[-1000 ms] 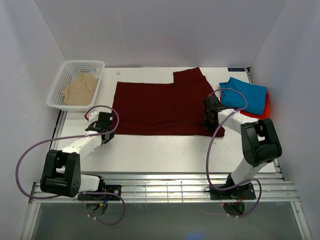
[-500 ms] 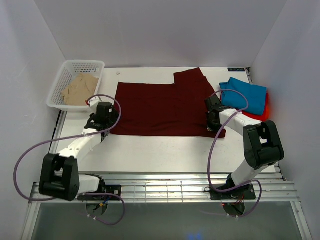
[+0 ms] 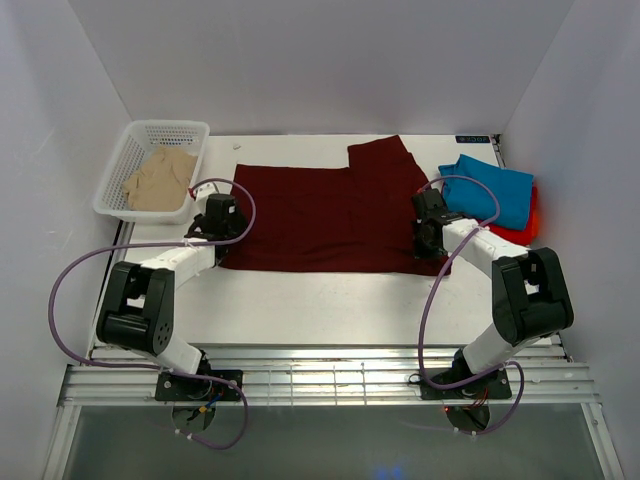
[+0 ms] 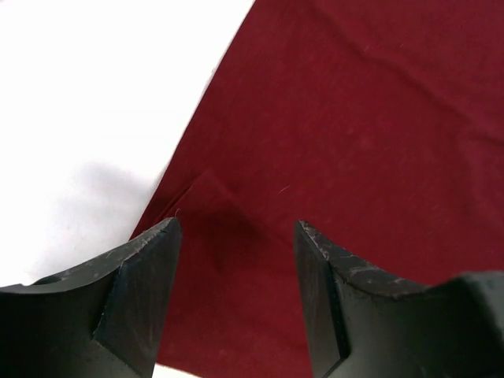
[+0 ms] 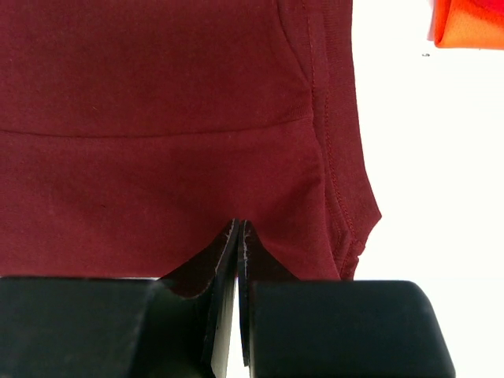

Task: Fold and stack the t-shirts
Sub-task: Fold the tshirt

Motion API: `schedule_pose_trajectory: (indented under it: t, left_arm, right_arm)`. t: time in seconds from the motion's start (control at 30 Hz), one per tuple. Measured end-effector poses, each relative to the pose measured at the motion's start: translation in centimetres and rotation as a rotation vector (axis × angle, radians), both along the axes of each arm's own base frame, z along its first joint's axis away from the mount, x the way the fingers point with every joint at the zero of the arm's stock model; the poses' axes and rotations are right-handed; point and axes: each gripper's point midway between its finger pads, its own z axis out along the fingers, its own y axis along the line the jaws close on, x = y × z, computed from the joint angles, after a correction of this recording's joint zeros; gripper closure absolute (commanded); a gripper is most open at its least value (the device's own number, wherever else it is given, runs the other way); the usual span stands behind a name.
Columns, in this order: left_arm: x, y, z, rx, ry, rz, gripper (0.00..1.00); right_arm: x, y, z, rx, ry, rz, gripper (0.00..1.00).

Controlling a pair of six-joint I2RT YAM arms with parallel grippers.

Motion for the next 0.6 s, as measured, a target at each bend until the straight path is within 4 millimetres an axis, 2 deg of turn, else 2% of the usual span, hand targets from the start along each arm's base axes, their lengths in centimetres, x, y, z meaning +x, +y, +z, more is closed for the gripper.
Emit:
schedule_pose_trajectory:
  t: [0.13, 0.27, 0.43, 0.53, 0.6]
  left_arm:
    - [1.3, -0.1, 0.6, 0.005, -0.022, 0.003, 0.33]
    - [2.7, -0.2, -0.6, 0.020, 0.012, 0.012, 0.36]
    - [2.0, 0.2, -3.0, 0.046, 0.091, 0.026, 0.46]
    - [1.6, 0.6, -3.6, 0.062, 0.119, 0.039, 0.51]
    - [1.7, 0.6, -3.5, 0.066, 0.125, 0.045, 0.57]
  right_arm:
    - [-0.1, 0.0, -0.3, 0.003, 0.001, 0.002, 0.92]
    - [-0.8, 0.0, -1.0, 0.009, 0.020, 0.007, 0.92]
    - [-0.9, 0.2, -1.9, 0.013, 0.040, 0.012, 0.92]
    - [-0.9, 0.2, -2.1, 0.011, 0.043, 0.013, 0.92]
    - [-0.9, 0.2, -2.1, 0.011, 0.043, 0.012, 0.92]
